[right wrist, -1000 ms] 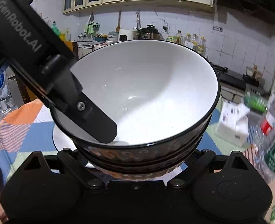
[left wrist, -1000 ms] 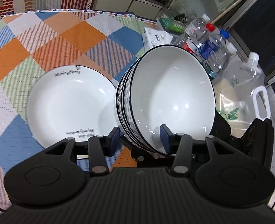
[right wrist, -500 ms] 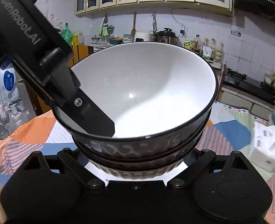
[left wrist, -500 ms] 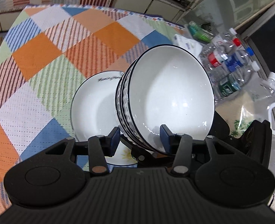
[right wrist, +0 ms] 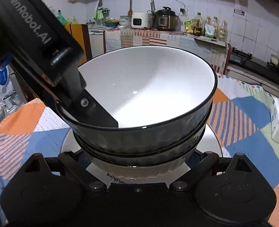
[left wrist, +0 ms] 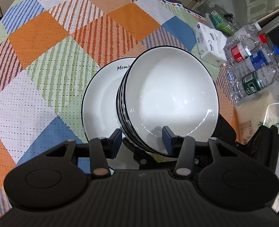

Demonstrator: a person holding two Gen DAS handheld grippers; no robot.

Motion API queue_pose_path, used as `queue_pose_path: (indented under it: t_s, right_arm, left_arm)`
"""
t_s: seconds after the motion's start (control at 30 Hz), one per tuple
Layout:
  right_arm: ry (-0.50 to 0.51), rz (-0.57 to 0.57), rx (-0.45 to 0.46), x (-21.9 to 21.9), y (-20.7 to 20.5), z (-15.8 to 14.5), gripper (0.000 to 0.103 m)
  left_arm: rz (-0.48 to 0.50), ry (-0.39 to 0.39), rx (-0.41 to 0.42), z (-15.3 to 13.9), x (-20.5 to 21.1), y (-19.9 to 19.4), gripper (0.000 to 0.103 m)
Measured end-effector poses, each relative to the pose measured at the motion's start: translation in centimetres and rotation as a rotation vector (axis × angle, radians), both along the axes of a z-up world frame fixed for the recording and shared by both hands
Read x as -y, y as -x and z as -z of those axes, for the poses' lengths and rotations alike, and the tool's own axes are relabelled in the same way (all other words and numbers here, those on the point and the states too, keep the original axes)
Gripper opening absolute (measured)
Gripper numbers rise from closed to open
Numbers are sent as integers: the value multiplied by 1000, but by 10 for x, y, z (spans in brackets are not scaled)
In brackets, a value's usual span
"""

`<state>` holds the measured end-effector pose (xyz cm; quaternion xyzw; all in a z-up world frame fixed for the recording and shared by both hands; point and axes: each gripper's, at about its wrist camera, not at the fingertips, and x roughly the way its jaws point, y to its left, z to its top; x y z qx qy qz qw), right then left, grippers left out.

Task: Organize plates and bowls
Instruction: 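Carry the bowl stack with both grippers and lower it onto the Morning Honey plate, then open both grippers and pull them back from the bowl stack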

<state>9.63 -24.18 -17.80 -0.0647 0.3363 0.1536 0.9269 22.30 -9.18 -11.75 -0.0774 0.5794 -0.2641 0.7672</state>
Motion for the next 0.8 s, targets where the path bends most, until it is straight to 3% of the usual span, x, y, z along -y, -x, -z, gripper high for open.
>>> queue_pose_path:
  t_s: [0.3,0.5,0.67,0.8]
  right_arm:
    - [11,16,-33,-3,-4,5,97]
    - [-15,50,-29,1,0,10,97]
    - [25,83,-28,-4,7,8,97]
    - [11,109,-35,-3,21,1,97]
  left_arm:
    - [11,-20,26,5,5,1,44]
    - [12,-44,86,5,12,11,44]
    - [2,-43,125,4,10,16,44]
    - [-18,-62,204,-1,6,25,45]
